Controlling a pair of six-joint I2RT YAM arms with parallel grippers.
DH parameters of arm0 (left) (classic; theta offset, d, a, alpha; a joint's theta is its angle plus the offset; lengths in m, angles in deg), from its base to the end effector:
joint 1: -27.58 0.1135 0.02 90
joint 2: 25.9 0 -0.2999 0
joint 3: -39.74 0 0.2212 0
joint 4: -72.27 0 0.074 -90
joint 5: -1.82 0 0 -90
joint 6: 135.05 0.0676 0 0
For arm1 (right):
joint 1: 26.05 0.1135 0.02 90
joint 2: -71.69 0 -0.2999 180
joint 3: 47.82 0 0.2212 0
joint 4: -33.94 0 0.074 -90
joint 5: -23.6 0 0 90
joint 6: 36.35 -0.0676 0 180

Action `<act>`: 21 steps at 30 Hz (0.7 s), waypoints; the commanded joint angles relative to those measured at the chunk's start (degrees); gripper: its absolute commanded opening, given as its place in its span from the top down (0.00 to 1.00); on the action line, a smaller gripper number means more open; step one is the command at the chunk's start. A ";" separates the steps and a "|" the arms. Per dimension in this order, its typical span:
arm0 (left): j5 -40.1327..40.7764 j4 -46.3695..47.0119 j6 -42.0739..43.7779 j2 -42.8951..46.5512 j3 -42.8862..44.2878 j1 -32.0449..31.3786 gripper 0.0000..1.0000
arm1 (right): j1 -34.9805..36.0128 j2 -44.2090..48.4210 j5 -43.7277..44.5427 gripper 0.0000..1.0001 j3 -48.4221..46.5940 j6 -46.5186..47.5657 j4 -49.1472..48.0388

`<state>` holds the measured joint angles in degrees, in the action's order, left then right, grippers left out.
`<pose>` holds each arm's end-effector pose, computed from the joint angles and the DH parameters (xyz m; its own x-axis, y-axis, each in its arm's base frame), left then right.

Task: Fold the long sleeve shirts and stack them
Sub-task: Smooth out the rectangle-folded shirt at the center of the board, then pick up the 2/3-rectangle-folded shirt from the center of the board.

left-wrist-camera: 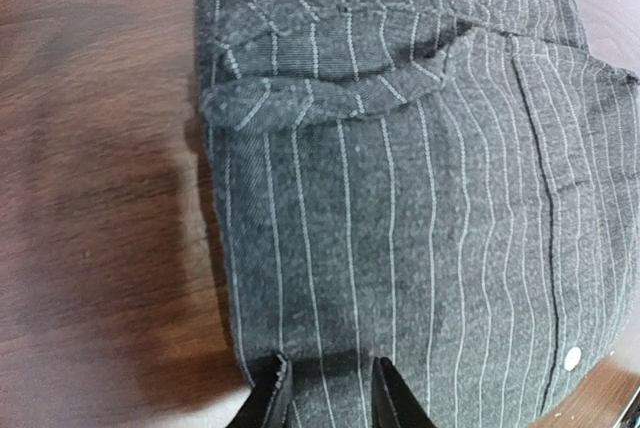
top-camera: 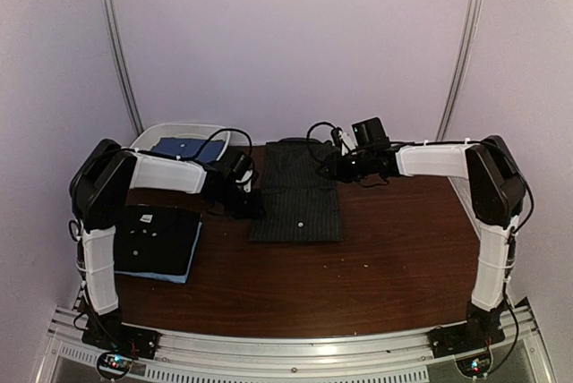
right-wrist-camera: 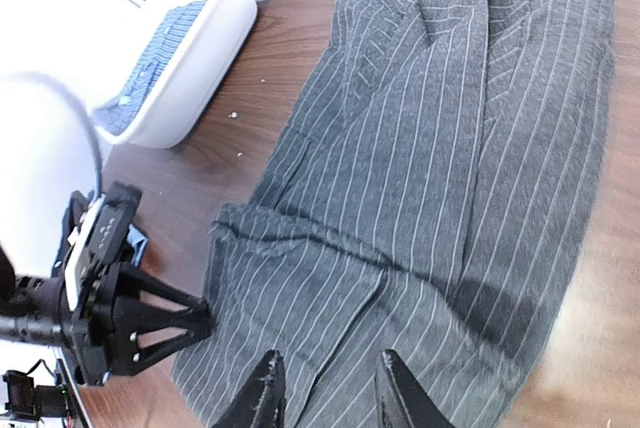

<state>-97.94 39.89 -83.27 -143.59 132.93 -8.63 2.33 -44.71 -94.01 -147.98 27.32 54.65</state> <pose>0.3462 -0.2677 0.1695 -0.9373 -0.0694 -0.3414 0.0980 0.8878 -0.4496 0.4010 0.2523 0.2398 -0.8053 0.0116 -0.5927 -0.4350 0.6677 0.6041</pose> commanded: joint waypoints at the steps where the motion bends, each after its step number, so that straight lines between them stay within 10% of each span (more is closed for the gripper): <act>1: 0.71 0.39 0.19 4.62 -2.31 0.26 0.71 | 0.59 6.87 -0.17 0.67 10.26 -1.81 -4.50; 21: -10.10 11.29 -4.04 10.28 -19.35 0.17 0.74 | 4.66 12.52 -2.71 0.70 36.43 -9.98 -18.42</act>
<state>-104.80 46.84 -86.07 -133.88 115.97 -8.63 6.79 -33.19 -96.66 -114.89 18.84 39.57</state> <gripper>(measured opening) 0.273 0.302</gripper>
